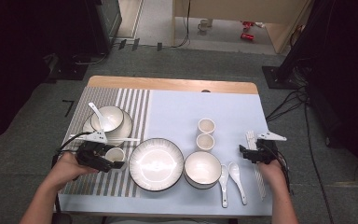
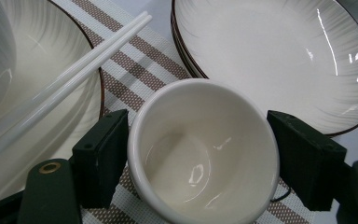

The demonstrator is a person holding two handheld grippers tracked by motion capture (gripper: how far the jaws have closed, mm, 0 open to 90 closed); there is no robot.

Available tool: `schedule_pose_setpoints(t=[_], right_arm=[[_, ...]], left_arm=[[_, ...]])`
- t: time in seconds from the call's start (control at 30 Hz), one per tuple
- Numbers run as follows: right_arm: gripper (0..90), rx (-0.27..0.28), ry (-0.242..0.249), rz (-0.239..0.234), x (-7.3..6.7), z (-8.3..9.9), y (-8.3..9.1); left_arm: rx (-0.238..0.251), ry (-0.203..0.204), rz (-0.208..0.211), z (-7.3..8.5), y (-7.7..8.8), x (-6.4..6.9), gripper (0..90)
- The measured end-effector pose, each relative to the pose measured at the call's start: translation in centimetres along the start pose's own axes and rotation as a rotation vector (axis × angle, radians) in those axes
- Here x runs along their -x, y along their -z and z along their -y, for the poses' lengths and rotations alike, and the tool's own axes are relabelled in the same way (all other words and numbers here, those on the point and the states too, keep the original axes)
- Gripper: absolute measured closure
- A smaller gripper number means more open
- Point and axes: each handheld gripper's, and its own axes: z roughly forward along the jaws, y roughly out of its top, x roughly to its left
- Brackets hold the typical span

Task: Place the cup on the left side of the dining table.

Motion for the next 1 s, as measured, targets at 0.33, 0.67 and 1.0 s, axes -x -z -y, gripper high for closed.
schedule_pose_setpoints(t=[0.33, 0.67, 1.0], right_arm=[[14.5, 0.0, 0.0, 0.001, 0.0, 0.0, 0.0], [14.5, 0.0, 0.0, 0.0, 0.0, 0.0, 0.0], [14.5, 0.0, 0.0, 0.001, 0.0, 0.0, 0.0]], left_arm=[[-0.007, 0.003, 0.001, -0.1, 0.0, 0.0, 23.8], [0.022, 0.005, -0.007, -0.3, 0.6, 0.1, 23.8], [0.039, 0.003, -0.028, -0.8, 1.5, 0.3, 24.1]])
